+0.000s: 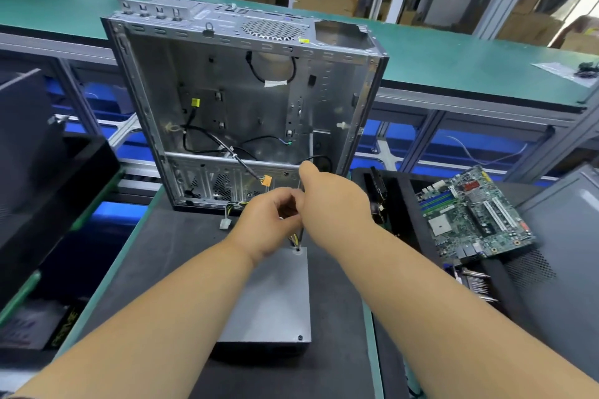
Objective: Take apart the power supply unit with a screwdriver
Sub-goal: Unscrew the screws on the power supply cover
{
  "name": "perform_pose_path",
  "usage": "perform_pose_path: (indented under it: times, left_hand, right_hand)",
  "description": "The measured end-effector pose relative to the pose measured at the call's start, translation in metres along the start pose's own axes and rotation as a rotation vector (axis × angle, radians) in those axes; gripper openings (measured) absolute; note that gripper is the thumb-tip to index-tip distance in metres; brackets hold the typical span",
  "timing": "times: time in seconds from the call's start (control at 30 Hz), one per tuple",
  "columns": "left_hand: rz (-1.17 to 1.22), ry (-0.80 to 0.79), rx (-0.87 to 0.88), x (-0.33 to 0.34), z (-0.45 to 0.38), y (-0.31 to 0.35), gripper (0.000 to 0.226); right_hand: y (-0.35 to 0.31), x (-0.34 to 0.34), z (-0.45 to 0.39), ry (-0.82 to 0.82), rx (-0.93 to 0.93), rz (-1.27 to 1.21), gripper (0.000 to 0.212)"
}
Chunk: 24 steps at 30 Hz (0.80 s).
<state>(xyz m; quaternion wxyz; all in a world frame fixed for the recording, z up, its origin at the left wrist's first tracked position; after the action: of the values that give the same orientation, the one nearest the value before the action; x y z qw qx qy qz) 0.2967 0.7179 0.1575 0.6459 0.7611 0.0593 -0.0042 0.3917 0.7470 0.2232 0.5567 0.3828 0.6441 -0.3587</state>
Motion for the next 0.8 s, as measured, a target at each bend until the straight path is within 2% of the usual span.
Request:
perform_pose_path:
  times: [0.1,0.2,0.27,0.43,0.53,0.63,0.7,0.8]
  left_hand:
    - [0.011,0.071,-0.028,-0.005,0.0,-0.004,0.036]
    - [-0.031,0.118,-0.026,-0.004,0.001,-0.003,0.017]
    - [-0.026,0.162,-0.011,-0.003,0.004,-0.004,0.014]
    - [0.025,0.207,-0.016,0.002,0.011,-0.006,0.032]
    - [0.038,0.112,-0.06,0.003,0.008,-0.004,0.032]
    - [0.018,-0.062,-0.061,0.006,0.008,-0.003,0.01]
    - [0.01,-0.083,-0.073,0.006,0.009,-0.003,0.018]
    - [0.024,-0.031,-0.064,0.008,0.01,-0.002,0.021]
  right_hand:
    - [-0.006,0.0,-0.003,-0.073,-0.098,-0.116,0.017]
    - [-0.007,-0.002,-0.003,-0.125,-0.147,-0.252,0.013]
    - [-0.009,-0.002,0.0,-0.132,-0.177,-0.302,0.01]
    - [-0.007,-0.005,0.007,-0.153,-0.202,-0.39,0.008]
    - [0.001,-0.005,0.01,-0.158,-0.166,-0.421,0.009]
    - [0.009,-0.005,0.013,-0.153,-0.144,-0.435,0.008]
    - [0.013,-0.005,0.014,-0.146,-0.128,-0.457,0.008]
    - [0.016,-0.003,0.015,-0.132,-0.079,-0.469,0.009]
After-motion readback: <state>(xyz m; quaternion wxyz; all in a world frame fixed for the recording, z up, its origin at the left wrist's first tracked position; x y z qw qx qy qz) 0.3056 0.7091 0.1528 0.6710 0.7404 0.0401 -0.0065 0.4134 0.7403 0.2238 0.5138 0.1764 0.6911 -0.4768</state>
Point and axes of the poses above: each hand's wrist, its own z-axis away from the middle knuckle, its own x-axis out of the palm, y = z × x, the point moved 6 cm from there along -z, towards the middle knuckle, and after that the axes turned 6 degrees about z, right-handed, at the moved point
